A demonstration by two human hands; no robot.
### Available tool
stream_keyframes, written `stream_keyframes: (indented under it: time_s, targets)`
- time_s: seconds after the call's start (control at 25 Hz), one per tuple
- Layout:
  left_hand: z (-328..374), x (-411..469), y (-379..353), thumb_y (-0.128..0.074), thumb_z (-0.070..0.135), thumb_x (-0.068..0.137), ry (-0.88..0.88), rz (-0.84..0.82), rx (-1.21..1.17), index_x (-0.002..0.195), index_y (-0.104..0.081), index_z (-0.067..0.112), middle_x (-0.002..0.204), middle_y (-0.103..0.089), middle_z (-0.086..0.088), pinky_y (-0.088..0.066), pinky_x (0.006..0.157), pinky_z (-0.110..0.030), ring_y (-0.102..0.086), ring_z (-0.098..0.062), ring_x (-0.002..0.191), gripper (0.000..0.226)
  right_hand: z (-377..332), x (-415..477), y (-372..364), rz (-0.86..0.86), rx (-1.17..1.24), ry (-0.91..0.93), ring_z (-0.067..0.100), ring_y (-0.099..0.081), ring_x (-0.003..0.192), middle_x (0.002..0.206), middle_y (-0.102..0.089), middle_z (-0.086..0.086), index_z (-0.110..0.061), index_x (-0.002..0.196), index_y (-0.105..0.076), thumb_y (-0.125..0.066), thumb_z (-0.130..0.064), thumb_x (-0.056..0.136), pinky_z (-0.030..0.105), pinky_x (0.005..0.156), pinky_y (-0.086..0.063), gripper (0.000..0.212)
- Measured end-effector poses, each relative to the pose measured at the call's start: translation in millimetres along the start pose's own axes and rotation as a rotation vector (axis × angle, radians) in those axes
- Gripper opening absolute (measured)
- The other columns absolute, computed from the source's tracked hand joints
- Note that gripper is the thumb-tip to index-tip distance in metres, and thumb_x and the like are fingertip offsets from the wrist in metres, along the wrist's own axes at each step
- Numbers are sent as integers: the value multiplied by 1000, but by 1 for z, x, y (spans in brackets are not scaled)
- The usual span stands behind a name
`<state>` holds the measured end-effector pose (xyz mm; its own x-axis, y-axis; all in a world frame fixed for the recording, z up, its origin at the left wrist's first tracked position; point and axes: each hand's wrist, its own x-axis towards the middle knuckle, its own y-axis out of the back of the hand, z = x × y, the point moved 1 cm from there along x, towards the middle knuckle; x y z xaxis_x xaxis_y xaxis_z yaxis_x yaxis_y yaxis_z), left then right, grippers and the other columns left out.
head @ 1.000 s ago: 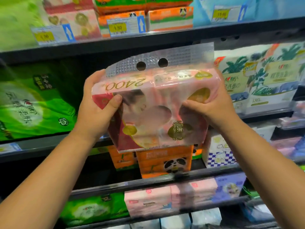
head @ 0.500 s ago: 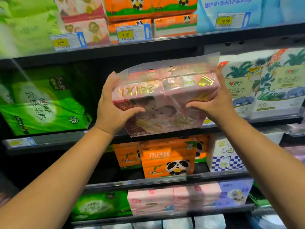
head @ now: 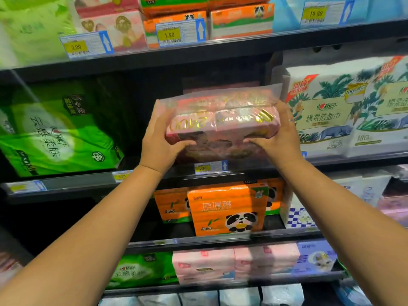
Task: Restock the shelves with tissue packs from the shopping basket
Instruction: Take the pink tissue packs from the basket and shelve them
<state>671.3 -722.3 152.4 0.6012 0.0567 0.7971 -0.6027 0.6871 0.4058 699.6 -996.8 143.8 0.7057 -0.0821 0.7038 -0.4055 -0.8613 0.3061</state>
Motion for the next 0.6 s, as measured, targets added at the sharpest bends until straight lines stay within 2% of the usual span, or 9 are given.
stream_keyframes:
  time_s: [0.08,0.12,0.24,0.32,0.36,0.44,0.52,0.6]
  targets:
    - [2,4,-10,-84,26,70,42,9,-17,133,-50,14,132,-47,-3,-31,101,-5,-46,-16,121,73,10,5,-8,28,0,-60,14,-45,122,141,-46,5,-20,143,-34,-88,-31,62,24,98,-42,98]
    - [3,8,-14,-83,25,73,44,15,-25,131,-51,14,131,-46,-2,-27,94,4,-45,-14,119,67,13,9,-11,50,-7,-84,19,-47,123,140,-48,5,-20,143,-33,-87,-34,65,32,100,-44,96]
    - [3,21,-25,-79,22,78,80,10,-46,134,-46,18,141,-40,-9,-23,88,9,-40,-14,125,66,14,21,-23,89,-77,-107,31,-50,123,142,-46,11,-19,147,-24,-80,-38,74,46,100,-47,94]
    - [-2,27,-33,-80,22,77,142,-20,-49,142,-35,22,148,-34,-7,-27,93,1,-39,-17,130,79,12,24,-34,107,-159,-93,33,-50,122,148,-34,15,-18,150,-16,-77,-33,80,41,100,-46,94]
    - [-5,29,-37,-80,23,76,167,-32,-43,146,-29,24,150,-32,-6,-31,96,-9,-39,-19,132,86,13,23,-40,121,-211,-60,34,-48,122,148,-29,17,-17,150,-15,-75,-27,81,39,99,-46,92]
    - [-9,34,-44,-81,25,76,200,-53,-24,150,-18,23,153,-29,-7,-34,97,-24,-39,-22,134,98,17,20,-51,144,-377,22,38,-36,128,147,-22,19,-24,146,-16,-73,-21,80,49,101,-45,87]
    - [-16,41,-50,-81,28,76,226,-95,0,152,-9,22,152,-27,-9,-36,95,-27,-40,-24,132,105,22,18,-62,96,-597,15,41,-18,136,154,-12,18,-33,141,-23,-74,-25,76,56,107,-32,83]
    - [-23,47,-57,-81,32,75,239,-147,68,152,-5,23,148,-28,-12,-43,95,-34,-44,-30,127,109,25,17,-70,18,-752,34,39,-9,138,157,-5,17,-38,139,-30,-77,-30,73,55,108,-18,81]
